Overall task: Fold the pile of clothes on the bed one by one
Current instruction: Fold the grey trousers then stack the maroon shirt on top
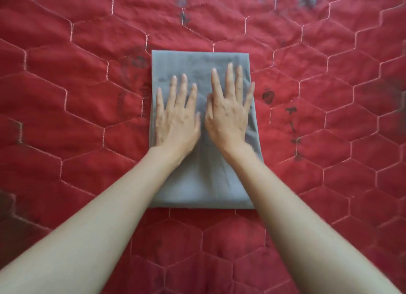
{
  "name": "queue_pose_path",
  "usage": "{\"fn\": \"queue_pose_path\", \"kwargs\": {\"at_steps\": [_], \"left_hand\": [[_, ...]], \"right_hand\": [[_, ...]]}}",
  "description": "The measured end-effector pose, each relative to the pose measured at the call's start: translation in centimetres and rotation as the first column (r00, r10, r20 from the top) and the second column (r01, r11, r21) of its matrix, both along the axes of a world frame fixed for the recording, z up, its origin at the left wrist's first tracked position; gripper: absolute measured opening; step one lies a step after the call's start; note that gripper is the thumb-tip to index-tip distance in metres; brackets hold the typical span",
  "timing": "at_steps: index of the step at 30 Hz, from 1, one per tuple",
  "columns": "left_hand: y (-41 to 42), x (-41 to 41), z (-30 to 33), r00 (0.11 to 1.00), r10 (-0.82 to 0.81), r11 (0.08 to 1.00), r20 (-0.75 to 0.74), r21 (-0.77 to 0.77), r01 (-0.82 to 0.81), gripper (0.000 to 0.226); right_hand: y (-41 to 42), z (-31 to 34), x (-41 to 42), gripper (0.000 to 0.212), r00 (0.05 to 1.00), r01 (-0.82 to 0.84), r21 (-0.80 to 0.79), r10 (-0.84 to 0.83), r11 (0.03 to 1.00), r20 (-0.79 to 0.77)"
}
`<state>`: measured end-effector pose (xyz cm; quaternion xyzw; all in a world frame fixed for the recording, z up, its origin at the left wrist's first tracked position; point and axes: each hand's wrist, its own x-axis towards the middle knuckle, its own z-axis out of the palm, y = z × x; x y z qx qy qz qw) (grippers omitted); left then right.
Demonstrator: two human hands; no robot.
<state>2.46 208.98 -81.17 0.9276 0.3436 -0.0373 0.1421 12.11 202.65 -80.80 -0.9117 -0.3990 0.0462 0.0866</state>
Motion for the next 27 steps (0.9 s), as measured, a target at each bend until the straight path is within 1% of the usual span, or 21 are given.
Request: {"fn": "queue_pose_path", "kwargs": {"at_steps": [2,4,7,9,10,13,15,19,22,24,27], "left_hand": [[-4.4,-3.5,0.7,0.999,-0.047,0.999,0.020,-0.023,0.047,0.060],[-8.1,-7.0,0.5,0.996,-0.090,0.996,0.003,-0.022,0.090,0.055],[-10.9,-11.5,-1.0,0.991,-0.119,0.993,-0.064,-0.009,0.119,0.057],[-11.0,-13.5,-2.3,0.988,-0.130,0.991,-0.083,0.023,0.132,0.058],[-10.9,-14.2,-2.9,0.988,-0.132,0.990,-0.081,0.039,0.135,0.058],[-10.7,-15.2,-3.9,0.995,-0.091,0.995,-0.038,0.043,0.092,0.058],[-10.9,-15.1,-3.7,0.998,-0.056,0.998,-0.038,0.028,0.057,0.059],[-10.7,-14.1,-2.7,0.996,-0.042,0.998,-0.082,0.045,0.046,0.062],[-8.6,-11.1,-2.8,0.990,-0.122,0.989,-0.065,0.073,0.126,0.061],[-6.2,-8.4,-3.3,0.989,-0.146,0.985,-0.037,0.085,0.149,0.060],[-2.0,-4.1,-3.8,0.989,-0.148,0.981,0.005,0.125,0.146,0.059]], "right_hand": [[-4.8,0.4,-4.8,0.057,0.999,0.018,0.085,-0.015,0.996,-0.034],[-9.0,-0.1,-8.7,0.052,0.999,-0.013,0.098,0.017,0.995,-0.043],[-12.7,-2.1,-11.6,0.047,0.998,-0.055,0.007,0.055,0.998,-0.035],[-13.7,-3.4,-11.7,0.048,0.998,-0.066,-0.065,0.066,0.996,0.010],[-14.1,-4.0,-11.4,0.049,0.998,-0.049,-0.087,0.052,0.995,0.027],[-15.9,-4.8,-10.0,0.052,0.996,0.073,-0.102,-0.068,0.992,0.056],[-17.3,-4.5,-9.3,0.053,0.993,0.111,-0.127,-0.104,0.986,0.061],[-17.7,-3.5,-8.8,0.053,0.995,0.089,-0.134,-0.082,0.987,0.057],[-15.4,-3.3,-7.9,0.052,0.998,-0.043,-0.102,0.048,0.994,0.043],[-13.1,-3.5,-6.5,0.052,0.991,-0.120,-0.094,0.125,0.988,0.049],[-9.5,-3.9,-3.6,0.052,0.991,-0.102,-0.094,0.109,0.990,0.073]]}}
